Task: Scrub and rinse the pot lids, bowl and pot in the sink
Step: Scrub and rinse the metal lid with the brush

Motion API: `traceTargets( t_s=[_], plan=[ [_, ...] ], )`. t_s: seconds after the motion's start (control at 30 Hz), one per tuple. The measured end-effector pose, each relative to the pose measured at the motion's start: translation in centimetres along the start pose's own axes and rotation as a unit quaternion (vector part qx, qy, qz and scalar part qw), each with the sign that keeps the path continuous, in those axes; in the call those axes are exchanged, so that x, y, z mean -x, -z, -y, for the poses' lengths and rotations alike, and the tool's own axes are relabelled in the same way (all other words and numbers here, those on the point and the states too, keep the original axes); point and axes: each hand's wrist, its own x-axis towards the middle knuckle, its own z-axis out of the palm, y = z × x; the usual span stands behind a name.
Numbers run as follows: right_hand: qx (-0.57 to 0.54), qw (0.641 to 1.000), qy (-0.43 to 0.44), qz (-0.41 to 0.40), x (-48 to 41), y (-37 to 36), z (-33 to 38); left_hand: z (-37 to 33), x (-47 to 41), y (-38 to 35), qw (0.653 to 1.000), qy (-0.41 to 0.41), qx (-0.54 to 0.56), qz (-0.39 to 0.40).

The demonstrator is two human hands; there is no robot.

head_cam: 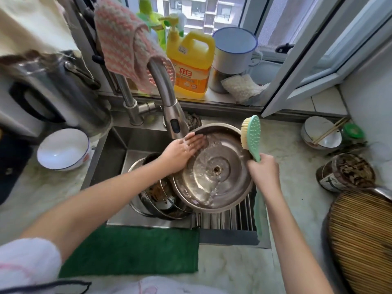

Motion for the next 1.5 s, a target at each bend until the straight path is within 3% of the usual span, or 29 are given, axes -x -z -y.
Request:
traceTargets(
  t_s=[0.1, 0.2, 0.3, 0.4, 0.5, 0.6, 0.67, 0.8, 0.93, 1.13, 1.27, 1.37, 1.5],
  plan=[
    [-0.036, 0.998, -0.033, -0.041, -0.4, -0.3, -0.1, -4.6, 0.6, -0.5, 0.989, 0.086, 0.110, 0.041],
    [-0.025, 0.998, -0.037, -0.046, -0.6, -0.2, -0.4, -6.1, 2.0, -1.2, 0.976, -0.037, 0.178, 0.118],
    [-0.005, 0.999, -0.021, -0.036, -0.3, 0.4, -0.8, -3.2, 1.7, -1.9, 0.985, -0.122, 0.072, 0.099],
    [-0.015, 0.999, -0.029, -0.033, 0.2, 0.5, -1.0, -0.9, 0.5, -1.8, 0.997, -0.059, 0.018, 0.040],
    [-0.052, 0.996, -0.054, -0.057, -0.1, -0.1, -1.7, -2.3, -0.1, -1.0, 0.998, 0.026, 0.049, 0.029],
    [-0.094, 0.987, -0.116, -0.057, -0.7, -1.5, -3.0, -5.8, 1.1, -0.7, 0.983, 0.077, 0.147, 0.078],
    [-0.121, 0.979, -0.159, -0.036, -0.9, -2.3, -3.7, -6.9, 2.4, -0.4, 0.968, 0.111, 0.222, 0.035],
    [-0.210, 0.947, -0.241, 0.032, -0.4, -3.7, -4.9, -5.5, 6.0, 0.8, 0.914, 0.211, 0.319, -0.132],
    [-0.268, 0.907, -0.308, 0.098, 0.8, -5.8, -5.2, -3.9, 8.6, 2.0, 0.784, 0.332, 0.483, -0.204],
    [-0.365, 0.860, -0.327, 0.140, 2.6, -8.6, -4.3, -1.1, 9.0, 2.2, 0.744, 0.345, 0.531, -0.212],
    [-0.421, 0.854, -0.299, 0.070, 2.8, -8.7, -4.0, -0.4, 9.0, 2.2, 0.751, 0.310, 0.522, -0.260],
    [-0.411, 0.881, -0.235, -0.006, 2.7, -7.4, -3.4, -0.5, 8.7, 2.2, 0.759, 0.314, 0.503, -0.268],
    [-0.308, 0.935, -0.145, -0.100, 2.3, -5.0, -2.2, -3.2, 7.6, 1.4, 0.842, 0.377, 0.334, -0.194]
  ],
)
